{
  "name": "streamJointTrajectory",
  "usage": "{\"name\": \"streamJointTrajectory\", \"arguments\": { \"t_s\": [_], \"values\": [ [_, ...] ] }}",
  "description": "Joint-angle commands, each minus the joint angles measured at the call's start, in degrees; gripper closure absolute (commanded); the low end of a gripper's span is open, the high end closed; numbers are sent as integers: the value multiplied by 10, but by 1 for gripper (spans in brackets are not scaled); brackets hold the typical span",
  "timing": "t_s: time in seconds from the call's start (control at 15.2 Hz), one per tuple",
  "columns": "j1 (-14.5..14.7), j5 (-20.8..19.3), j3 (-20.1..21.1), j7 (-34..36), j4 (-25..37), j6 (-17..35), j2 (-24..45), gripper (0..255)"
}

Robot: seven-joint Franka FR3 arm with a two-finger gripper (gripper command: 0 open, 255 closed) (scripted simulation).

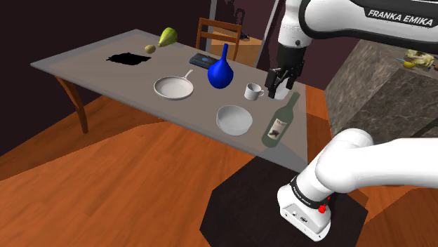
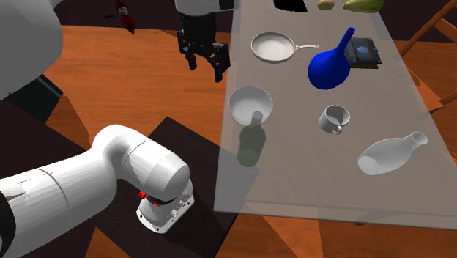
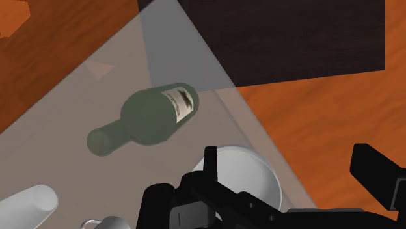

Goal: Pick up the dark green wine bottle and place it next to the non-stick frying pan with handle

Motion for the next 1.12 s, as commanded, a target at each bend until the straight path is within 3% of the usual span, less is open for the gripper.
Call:
{"name": "streamJointTrajectory", "arguments": {
  "t_s": [0.0, 0.46, 0.86, 1.06],
  "values": [
    [0, 0, 0, 0, 0, 0, 0, 0],
    [-42, -73, -109, -99, -90, 86, -89, 0],
    [-85, -138, -222, -189, -135, 174, -119, 0],
    [-90, -148, -238, -196, -151, 198, -117, 0]
  ]
}}
